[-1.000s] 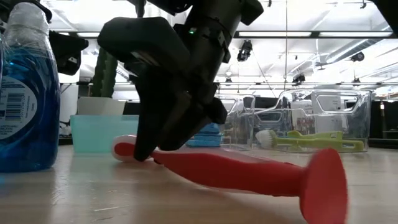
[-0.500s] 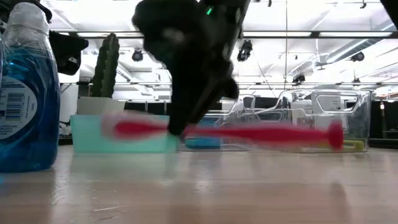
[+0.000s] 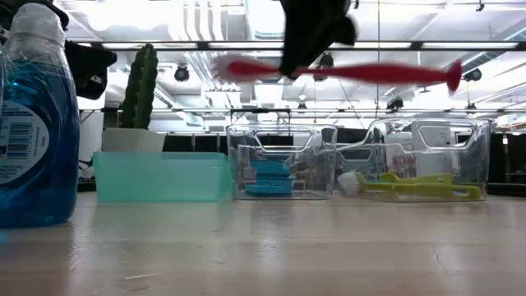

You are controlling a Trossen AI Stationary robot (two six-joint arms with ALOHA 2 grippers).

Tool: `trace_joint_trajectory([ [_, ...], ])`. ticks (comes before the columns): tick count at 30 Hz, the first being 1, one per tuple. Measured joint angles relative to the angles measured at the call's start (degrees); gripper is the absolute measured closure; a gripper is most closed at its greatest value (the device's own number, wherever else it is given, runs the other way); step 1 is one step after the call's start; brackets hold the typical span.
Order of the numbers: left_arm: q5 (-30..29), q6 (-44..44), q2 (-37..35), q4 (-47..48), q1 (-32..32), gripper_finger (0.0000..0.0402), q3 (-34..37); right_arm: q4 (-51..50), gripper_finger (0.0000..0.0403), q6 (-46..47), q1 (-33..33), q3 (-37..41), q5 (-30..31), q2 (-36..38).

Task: Pick & Place Kitchen Sink Supplies
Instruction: Put the red dish brush into the right transparent bin

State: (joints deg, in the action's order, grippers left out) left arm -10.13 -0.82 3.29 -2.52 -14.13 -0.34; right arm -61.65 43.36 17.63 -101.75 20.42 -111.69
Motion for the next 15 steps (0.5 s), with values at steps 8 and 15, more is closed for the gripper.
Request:
trace_joint_trajectory([
  [8, 0.0, 0.02, 0.02, 0.0, 0.0, 0.0399, 0.0, -14.55, 0.0363, 10.49, -3.12, 0.09, 6.63, 8.8],
  [15, 0.0, 0.01, 0.03, 0.0, 0.0, 0.0399, 0.0, -22.36, 0.0355, 13.65, -10.23, 1.23, 6.54, 12.33],
])
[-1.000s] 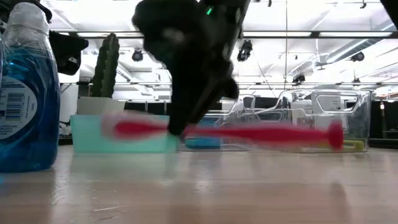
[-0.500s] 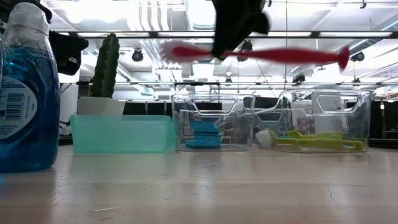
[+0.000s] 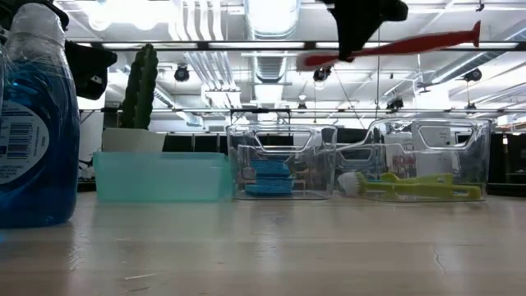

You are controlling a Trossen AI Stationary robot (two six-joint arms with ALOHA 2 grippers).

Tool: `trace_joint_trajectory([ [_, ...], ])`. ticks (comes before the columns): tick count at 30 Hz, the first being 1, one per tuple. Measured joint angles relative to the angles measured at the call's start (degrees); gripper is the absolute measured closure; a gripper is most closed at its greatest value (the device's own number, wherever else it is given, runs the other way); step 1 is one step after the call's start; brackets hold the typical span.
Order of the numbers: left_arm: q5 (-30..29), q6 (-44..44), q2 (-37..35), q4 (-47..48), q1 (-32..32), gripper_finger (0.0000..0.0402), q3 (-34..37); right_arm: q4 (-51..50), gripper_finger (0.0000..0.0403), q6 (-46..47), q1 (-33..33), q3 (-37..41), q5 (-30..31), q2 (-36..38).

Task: Pick & Place Kitchen Sink Supplies
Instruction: Put the red dish brush into the right transparent bin

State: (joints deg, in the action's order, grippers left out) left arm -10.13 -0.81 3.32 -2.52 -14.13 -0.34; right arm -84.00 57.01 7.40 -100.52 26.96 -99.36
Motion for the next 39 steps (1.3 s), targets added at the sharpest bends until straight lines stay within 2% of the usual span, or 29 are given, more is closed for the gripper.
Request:
trace_joint_trajectory([
  [10, -0.02, -0.01, 0.01, 0.0, 0.0, 0.0399, 0.0, -2.04, 0.0353, -3.61, -9.5, 5.97, -0.72, 0.01],
  [15, -0.01, 0.0, -0.01, 0.0, 0.0, 0.0399, 0.0, 4.15, 0.0359, -7.55, -12.91, 10.62, -1.49, 0.25],
  [19, 0.0, 0.01, -0.01, 0.0, 0.0, 0.0399, 0.0, 8.35, 0.0363, -9.86, -14.59, 13.67, -1.97, 0.79],
  [26, -0.01, -0.01, 0.0, 0.0, 0.01, 0.0399, 0.0, 10.33, 0.0362, -6.69, -17.0, 19.32, -2.13, 2.95],
  [32, 0.0, 0.01, -0.01, 0.0, 0.0, 0.0399, 0.0, 19.83, 0.0362, -7.24, -17.99, 25.81, -3.05, 6.39],
  [39, -0.01, -0.01, -0.01, 0.0, 0.01, 0.0399, 0.0, 20.1, 0.0362, -4.31, -18.23, 31.19, -3.47, 9.43],
])
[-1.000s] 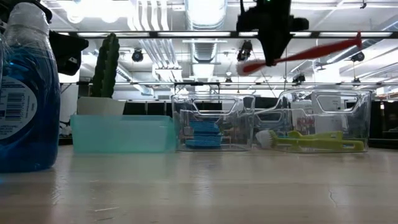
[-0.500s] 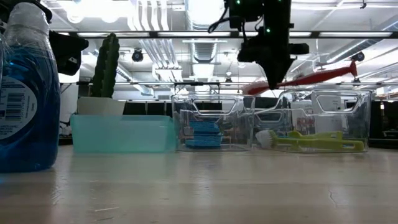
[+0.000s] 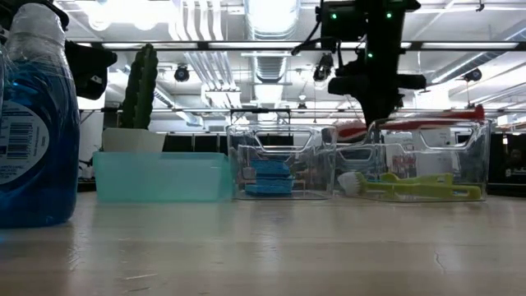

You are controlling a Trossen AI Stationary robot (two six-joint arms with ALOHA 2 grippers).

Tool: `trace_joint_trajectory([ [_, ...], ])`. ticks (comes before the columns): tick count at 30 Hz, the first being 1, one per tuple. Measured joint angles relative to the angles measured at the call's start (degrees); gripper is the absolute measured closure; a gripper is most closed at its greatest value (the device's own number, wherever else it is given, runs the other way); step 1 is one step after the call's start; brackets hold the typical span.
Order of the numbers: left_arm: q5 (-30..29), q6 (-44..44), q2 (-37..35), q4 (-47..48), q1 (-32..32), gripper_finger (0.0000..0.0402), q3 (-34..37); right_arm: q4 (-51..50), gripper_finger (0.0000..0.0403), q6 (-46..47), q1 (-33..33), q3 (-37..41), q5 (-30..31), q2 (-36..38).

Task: Pick & Place Kitchen Sink Supplies
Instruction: Put the red dish brush into the right transparent bin

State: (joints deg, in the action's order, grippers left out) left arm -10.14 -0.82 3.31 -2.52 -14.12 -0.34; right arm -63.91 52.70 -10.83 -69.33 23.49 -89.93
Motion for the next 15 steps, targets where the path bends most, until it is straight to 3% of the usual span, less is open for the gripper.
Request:
trace_joint_trajectory([
  [15, 0.0, 0.0, 0.0, 0.0, 0.01, 0.0399, 0.0, 8.12, 0.0362, -1.22, -1.57, 4.19, -1.09, 0.94],
])
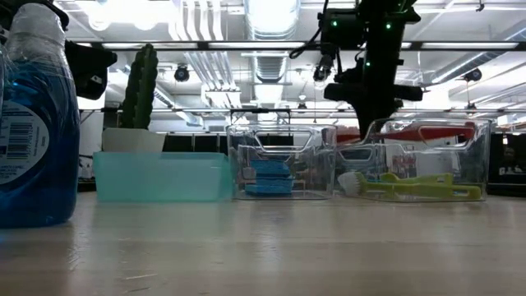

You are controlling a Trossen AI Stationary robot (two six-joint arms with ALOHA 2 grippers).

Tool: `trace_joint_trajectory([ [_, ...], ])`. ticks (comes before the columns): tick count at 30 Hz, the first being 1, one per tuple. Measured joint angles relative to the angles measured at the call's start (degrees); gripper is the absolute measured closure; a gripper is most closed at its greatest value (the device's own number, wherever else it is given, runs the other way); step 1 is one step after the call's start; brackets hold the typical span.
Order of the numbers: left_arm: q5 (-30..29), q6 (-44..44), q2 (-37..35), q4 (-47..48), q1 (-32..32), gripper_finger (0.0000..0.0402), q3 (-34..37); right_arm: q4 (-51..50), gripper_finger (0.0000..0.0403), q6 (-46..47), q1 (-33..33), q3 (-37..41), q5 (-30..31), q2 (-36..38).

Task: Pick & Place Kitchen Sink Supplies
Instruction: Put the red dish brush into the right transparent bin

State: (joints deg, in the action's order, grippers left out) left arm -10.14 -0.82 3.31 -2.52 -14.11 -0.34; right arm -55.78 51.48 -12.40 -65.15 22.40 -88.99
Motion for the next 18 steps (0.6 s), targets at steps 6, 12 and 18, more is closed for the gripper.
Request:
trace_joint_trajectory([
  [6, 0.01, 0.01, 0.0, 0.0, 0.01, 0.0399, 0.0, 2.83, 0.0362, -0.07, -0.05, 2.61, -0.47, -0.09],
  [12, -0.01, 0.0, 0.0, 0.0, -0.02, 0.0399, 0.0, 4.27, 0.0362, -0.04, 0.0, 4.49, -2.29, -0.11],
  [18, 0.01, 0.02, 0.0, 0.0, -0.02, 0.0399, 0.0, 5.33, 0.0362, -0.38, -0.45, 6.34, -4.2, -0.11],
])
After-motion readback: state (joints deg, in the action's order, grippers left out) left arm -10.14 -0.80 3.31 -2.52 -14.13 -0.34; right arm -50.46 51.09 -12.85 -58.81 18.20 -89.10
